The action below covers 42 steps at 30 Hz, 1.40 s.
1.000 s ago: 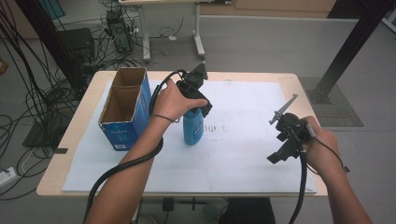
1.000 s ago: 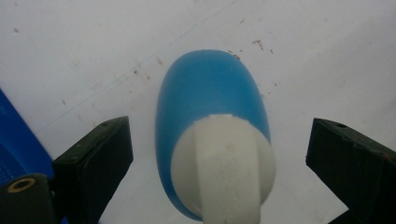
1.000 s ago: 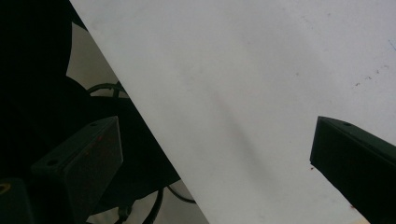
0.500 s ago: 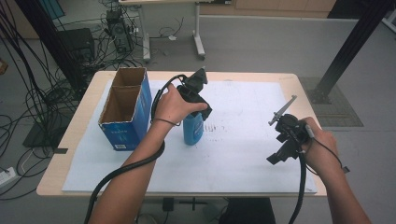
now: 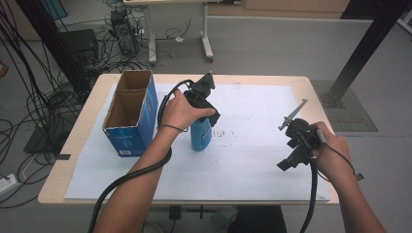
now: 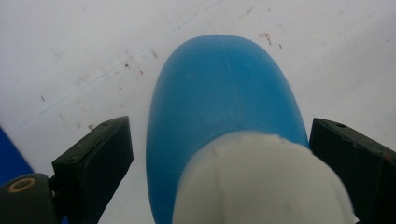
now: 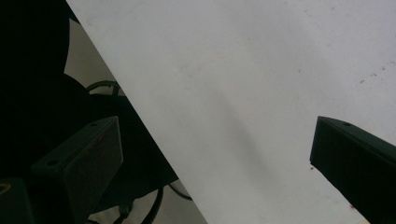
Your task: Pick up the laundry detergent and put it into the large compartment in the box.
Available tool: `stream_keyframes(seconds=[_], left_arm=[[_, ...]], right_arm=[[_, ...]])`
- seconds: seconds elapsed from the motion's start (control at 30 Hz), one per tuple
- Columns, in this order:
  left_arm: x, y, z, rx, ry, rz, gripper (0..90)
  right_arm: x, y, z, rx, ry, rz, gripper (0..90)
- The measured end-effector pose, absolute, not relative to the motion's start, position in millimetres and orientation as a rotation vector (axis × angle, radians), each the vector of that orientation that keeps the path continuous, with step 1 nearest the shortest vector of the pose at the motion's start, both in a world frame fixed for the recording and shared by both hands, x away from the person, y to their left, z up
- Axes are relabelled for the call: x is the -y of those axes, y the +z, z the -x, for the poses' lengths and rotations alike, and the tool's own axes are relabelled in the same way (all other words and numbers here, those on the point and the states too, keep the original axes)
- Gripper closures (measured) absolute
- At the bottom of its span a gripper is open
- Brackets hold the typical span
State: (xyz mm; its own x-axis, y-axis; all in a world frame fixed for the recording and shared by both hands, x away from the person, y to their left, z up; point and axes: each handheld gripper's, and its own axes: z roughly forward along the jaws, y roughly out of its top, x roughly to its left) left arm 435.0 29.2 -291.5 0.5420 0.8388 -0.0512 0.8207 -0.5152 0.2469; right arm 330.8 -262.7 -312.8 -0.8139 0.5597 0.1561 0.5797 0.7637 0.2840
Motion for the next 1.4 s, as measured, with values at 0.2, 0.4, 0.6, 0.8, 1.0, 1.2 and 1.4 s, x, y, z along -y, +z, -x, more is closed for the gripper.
stream_keyframes(seconds=[0.2,0.4,0.6,0.8,1.0,1.2,1.4], left_arm=[[-29.4,-290.3,-435.1,-1.393,0.112,-2.536,7.7],[-29.3,-288.3,-435.1,-1.393,0.114,-2.533,7.7],[-29.1,-287.1,-434.5,-1.392,0.117,-2.534,7.6],[-28.8,-286.2,-434.6,-1.39,0.113,-2.535,7.6],[-29.1,-285.0,-434.5,-1.391,0.113,-2.533,7.5],[-29.3,-284.4,-434.6,-1.391,0.11,-2.529,7.2],[-29.5,-283.7,-434.3,-1.395,0.111,-2.521,6.9]], right_arm=[[263.5,-312.6,-330.9,2.891,-0.496,0.944,2.0],[263.7,-312.4,-331.2,2.893,-0.493,0.942,2.0],[263.7,-311.6,-331.4,2.896,-0.49,0.942,2.1],[264.0,-311.4,-332.1,2.896,-0.491,0.942,2.0],[263.8,-311.6,-332.5,2.894,-0.492,0.942,2.0],[263.3,-311.6,-332.9,2.895,-0.49,0.938,2.0],[263.2,-311.6,-333.1,2.896,-0.489,0.937,2.0]])
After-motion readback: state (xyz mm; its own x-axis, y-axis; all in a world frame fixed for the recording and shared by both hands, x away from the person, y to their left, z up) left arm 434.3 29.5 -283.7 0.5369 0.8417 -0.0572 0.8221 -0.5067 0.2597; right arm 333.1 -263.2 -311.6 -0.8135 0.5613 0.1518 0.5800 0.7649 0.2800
